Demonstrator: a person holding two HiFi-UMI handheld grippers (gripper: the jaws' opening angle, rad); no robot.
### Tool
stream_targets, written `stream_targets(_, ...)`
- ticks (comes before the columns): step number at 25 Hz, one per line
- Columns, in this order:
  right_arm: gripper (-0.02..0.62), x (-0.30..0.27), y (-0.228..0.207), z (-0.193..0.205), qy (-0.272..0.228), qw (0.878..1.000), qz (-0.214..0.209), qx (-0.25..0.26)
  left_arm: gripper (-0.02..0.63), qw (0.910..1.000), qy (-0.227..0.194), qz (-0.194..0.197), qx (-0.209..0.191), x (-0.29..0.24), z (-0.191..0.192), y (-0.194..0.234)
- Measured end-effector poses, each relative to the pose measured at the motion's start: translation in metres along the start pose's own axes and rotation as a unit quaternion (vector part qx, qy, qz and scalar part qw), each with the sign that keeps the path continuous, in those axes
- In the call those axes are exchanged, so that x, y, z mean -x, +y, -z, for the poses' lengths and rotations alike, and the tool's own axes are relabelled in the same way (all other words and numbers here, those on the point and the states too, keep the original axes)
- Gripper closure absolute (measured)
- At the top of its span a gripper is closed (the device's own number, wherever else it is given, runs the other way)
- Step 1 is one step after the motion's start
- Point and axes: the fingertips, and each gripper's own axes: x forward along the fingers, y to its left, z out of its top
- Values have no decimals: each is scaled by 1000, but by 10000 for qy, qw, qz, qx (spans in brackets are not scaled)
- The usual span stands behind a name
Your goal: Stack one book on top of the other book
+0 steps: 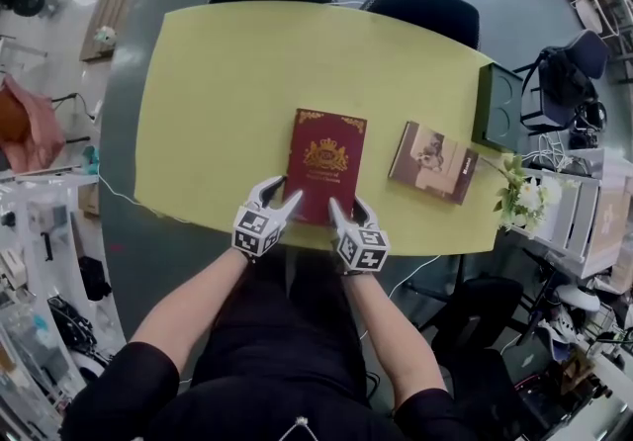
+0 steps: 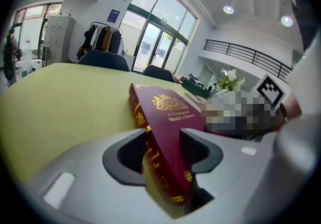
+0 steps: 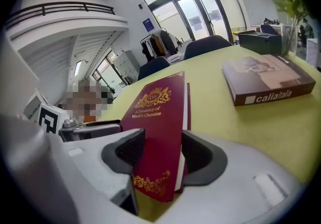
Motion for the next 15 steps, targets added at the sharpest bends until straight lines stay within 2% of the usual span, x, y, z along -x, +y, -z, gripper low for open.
stream_targets(4, 356, 1, 1, -2, -63, 10000, -63, -26, 373, 9998, 12, -77, 201, 3, -5, 6)
stream_targets(8, 356, 24, -7, -21, -344, 9992, 154, -105, 373, 9993, -60, -211, 310, 25, -17, 15)
stream_targets(11, 358, 59, -2, -40, -578, 9977, 319, -159, 414, 9996, -189, -161, 153, 66, -39, 11)
stream_targets(15, 433, 91, 23, -104, -1251, 9910, 354, 315, 469, 9972, -672, -35, -312, 100, -106, 15)
